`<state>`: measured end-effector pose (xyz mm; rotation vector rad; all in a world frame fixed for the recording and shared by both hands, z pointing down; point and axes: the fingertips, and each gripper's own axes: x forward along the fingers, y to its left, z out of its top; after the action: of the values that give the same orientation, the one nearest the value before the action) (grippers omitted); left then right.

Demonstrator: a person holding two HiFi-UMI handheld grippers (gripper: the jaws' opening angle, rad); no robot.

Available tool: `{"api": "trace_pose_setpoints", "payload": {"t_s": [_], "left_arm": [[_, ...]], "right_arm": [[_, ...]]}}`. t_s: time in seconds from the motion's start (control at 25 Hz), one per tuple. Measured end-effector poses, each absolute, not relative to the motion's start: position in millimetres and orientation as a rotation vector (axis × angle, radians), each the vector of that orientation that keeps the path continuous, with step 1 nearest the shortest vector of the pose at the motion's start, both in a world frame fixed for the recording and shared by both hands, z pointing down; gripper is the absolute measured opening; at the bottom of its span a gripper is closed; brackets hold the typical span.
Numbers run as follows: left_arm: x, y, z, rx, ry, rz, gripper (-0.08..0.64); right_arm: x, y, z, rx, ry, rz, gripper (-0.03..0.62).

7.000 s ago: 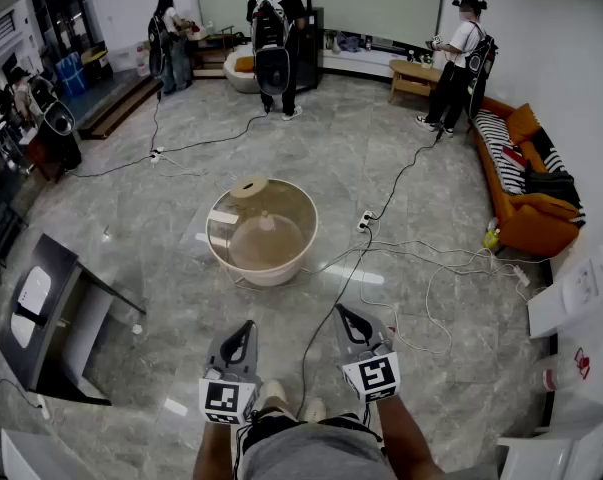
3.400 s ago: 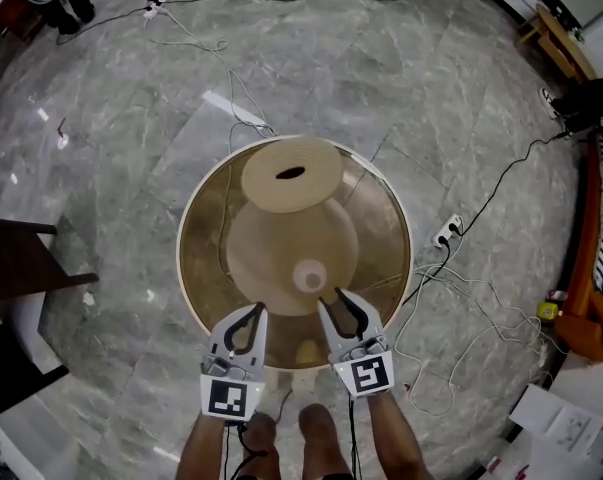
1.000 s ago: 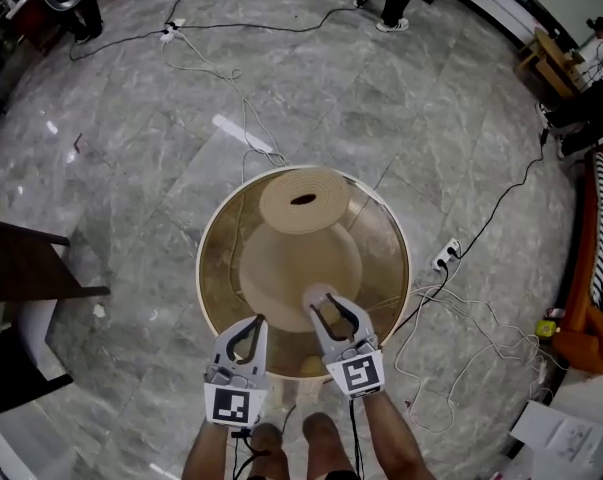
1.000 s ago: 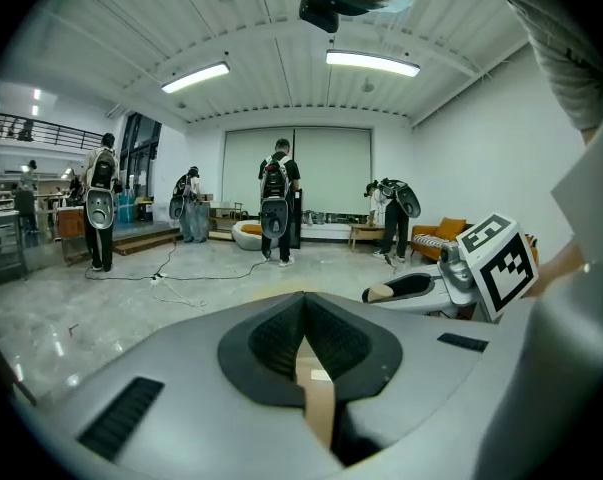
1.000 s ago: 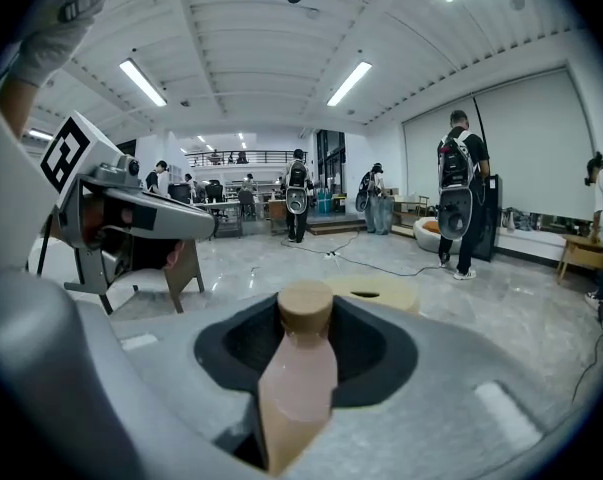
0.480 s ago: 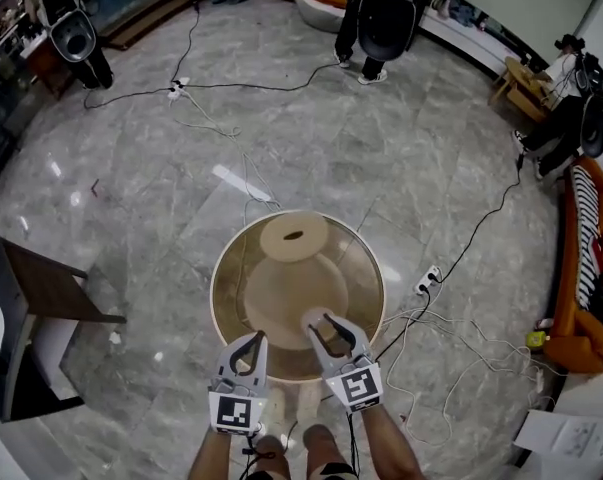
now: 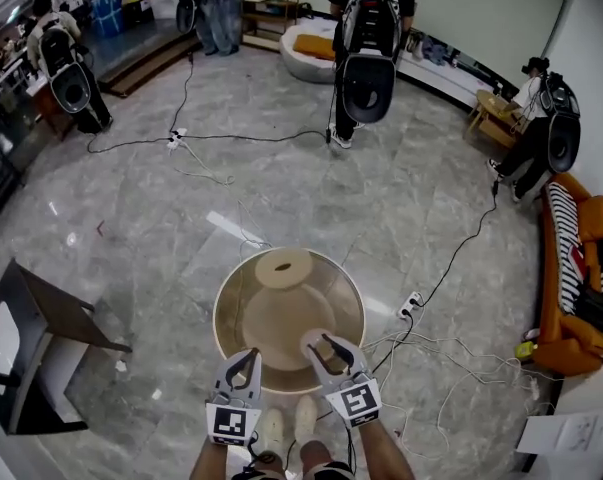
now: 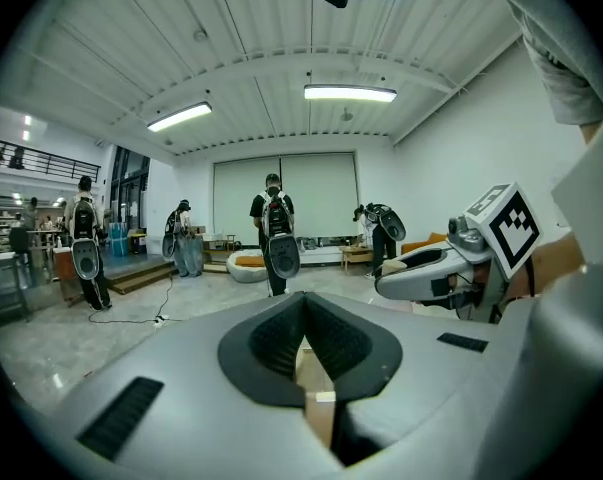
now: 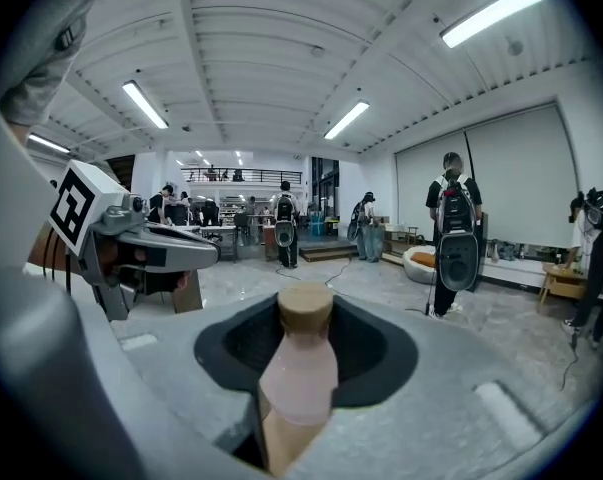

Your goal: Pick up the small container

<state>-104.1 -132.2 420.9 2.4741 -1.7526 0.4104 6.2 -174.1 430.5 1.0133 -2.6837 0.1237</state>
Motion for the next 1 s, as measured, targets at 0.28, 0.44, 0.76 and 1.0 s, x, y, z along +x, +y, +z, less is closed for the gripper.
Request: {"api": "trace_pose_setpoints", "payload": {"t_s": [0.28, 0.44, 0.76, 1.0], "left_arm": [[-93.4, -104.1, 361.8, 2.503, -1.780, 0.394, 0.015], [-88.8, -83.0, 341.5, 2.522, -1.773, 0.387, 0.015], [-77.7, -49.8, 320.0, 2.554, -1.791, 0.401, 0.015], [-82.2, -33.7, 320.4, 2.542, -1.799, 0.390, 0.015]], "right_arm": [[32.3, -138.4, 379.2, 1.076, -2.689, 0.106, 0.137], [48.0, -118.2, 363.2, 1.122, -2.671, 0.088, 0.137], [73.4, -81.2, 332.2, 1.157, -2.649, 0.017, 0.137], [76.4, -64.5, 328.8, 1.168, -2.643, 0.018, 0.137]]}}
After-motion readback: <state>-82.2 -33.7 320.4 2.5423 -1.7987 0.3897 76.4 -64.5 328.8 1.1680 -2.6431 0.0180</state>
